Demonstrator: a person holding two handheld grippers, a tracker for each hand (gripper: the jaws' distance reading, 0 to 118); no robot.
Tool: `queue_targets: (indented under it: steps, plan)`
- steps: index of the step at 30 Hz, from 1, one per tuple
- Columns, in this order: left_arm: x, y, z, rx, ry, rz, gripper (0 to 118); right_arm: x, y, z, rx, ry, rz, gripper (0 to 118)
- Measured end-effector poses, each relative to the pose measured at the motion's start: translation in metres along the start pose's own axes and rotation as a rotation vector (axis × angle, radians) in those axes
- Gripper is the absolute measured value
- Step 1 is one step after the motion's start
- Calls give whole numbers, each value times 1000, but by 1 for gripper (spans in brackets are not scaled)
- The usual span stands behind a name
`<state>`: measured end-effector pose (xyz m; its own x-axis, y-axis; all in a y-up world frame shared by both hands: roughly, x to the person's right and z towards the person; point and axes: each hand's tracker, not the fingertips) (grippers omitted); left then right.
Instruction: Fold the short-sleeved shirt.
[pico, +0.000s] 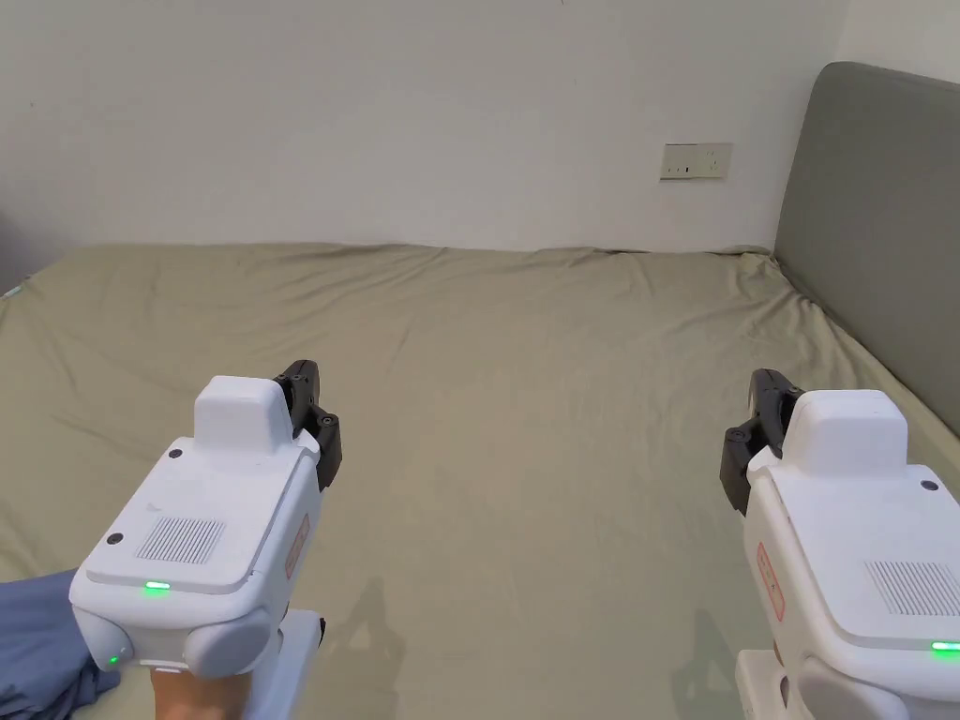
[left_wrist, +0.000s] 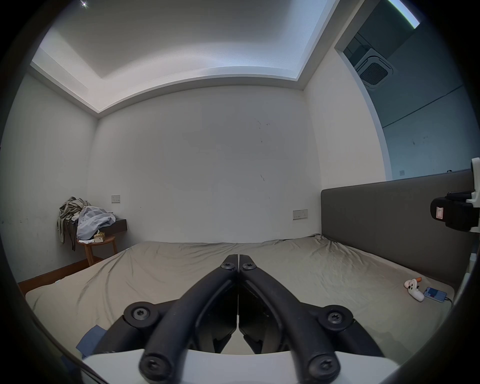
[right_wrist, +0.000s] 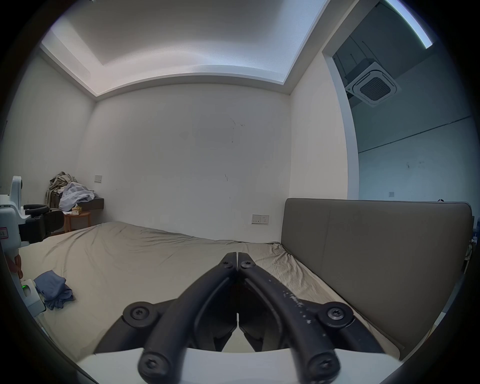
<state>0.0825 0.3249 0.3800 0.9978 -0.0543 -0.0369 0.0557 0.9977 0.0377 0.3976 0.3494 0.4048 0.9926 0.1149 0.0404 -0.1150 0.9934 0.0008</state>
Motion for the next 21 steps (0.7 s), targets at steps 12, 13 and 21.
queue_targets:
  steps: [12,13,21]
  plan:
    - [-2,0,0,2,3,-7,0,-5,2,1,4,6,10,1]
    - [-2,0,0,1,4,-8,0,-5,3,1,5,6,11,1]
    - [-2,1,0,4,10,-9,2,-5,2,1,-1,-12,18,5]
